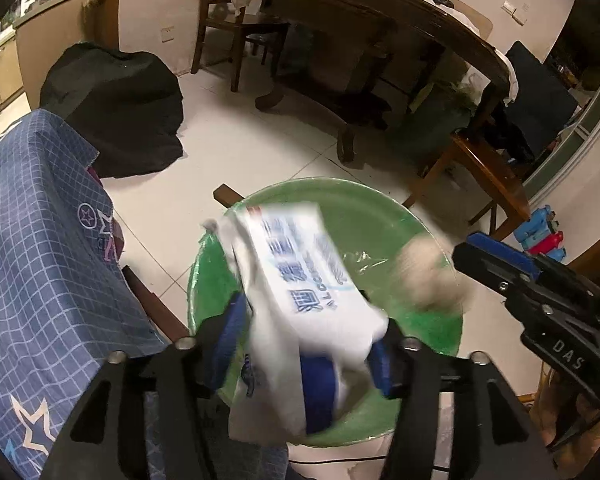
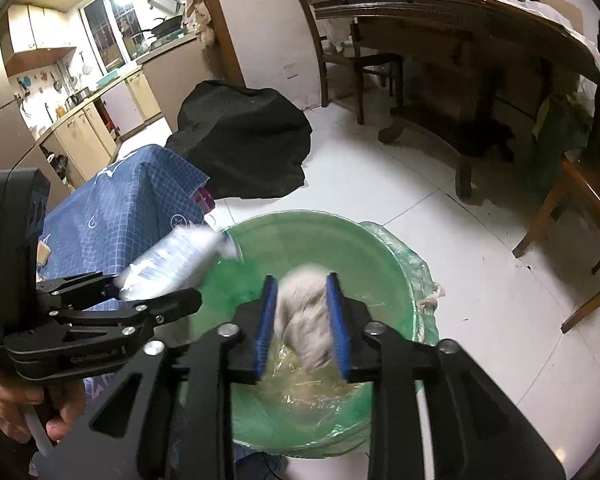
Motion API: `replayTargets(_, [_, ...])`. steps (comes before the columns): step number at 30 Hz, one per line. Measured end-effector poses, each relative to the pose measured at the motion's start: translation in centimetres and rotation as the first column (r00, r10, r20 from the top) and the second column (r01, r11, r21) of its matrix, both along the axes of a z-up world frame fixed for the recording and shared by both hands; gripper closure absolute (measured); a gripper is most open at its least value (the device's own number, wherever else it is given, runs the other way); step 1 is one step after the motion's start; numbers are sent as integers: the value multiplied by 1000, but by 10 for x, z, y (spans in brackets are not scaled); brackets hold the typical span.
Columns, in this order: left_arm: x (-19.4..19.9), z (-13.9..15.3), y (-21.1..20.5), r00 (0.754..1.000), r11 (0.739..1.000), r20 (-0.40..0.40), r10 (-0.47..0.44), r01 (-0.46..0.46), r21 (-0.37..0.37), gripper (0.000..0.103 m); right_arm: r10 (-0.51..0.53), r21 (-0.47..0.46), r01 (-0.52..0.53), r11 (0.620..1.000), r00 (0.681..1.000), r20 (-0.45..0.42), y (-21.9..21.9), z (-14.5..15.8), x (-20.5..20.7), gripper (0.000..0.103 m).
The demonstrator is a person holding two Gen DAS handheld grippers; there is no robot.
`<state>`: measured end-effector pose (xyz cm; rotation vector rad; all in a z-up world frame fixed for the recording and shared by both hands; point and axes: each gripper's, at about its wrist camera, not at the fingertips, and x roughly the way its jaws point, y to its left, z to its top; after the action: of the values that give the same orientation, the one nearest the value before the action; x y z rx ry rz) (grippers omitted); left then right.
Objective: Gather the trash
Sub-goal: 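Carry both items over the green bin and open both grippers, then move both tools back over the table toward the remaining trash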
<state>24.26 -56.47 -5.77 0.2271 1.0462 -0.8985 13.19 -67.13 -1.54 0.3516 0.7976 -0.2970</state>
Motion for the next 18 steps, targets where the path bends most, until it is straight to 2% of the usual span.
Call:
replayTargets(3, [2,1,4,1000,1000,5,12,-12,-2,36,-15,2,15,1000,1000,11,-3,3,-6,69])
replayTargets(9, [0,7,17,999,1000,22,24,-23,-10,36,-27,-6,27,1000,999,37,0,8,-14,67])
replayTargets(11, [-5,12,25,999,1000,36,19,-18,-16,36,-23,-17,24,1000,998,58,6,13,-18,63])
replayTargets(12, [-9,17,34,999,1000,46,16,-15,-26,36,-17,-23,19,1000,997,74,11,17,-21,61])
replayTargets(14, [-17,24,53,998,999,65,14,-11,-48,36,-1,-29,4,1000,994,106,22,25,-25,51])
replayTargets(16, [-27,35,88,994,997,107,26,-18,-69,36,34,-45,-27,999,988,154,44,36,-31,43])
replayTargets(18, [-33,41,118,990,996,137,44,-33,-80,36,83,-56,-73,996,979,184,67,42,-32,41])
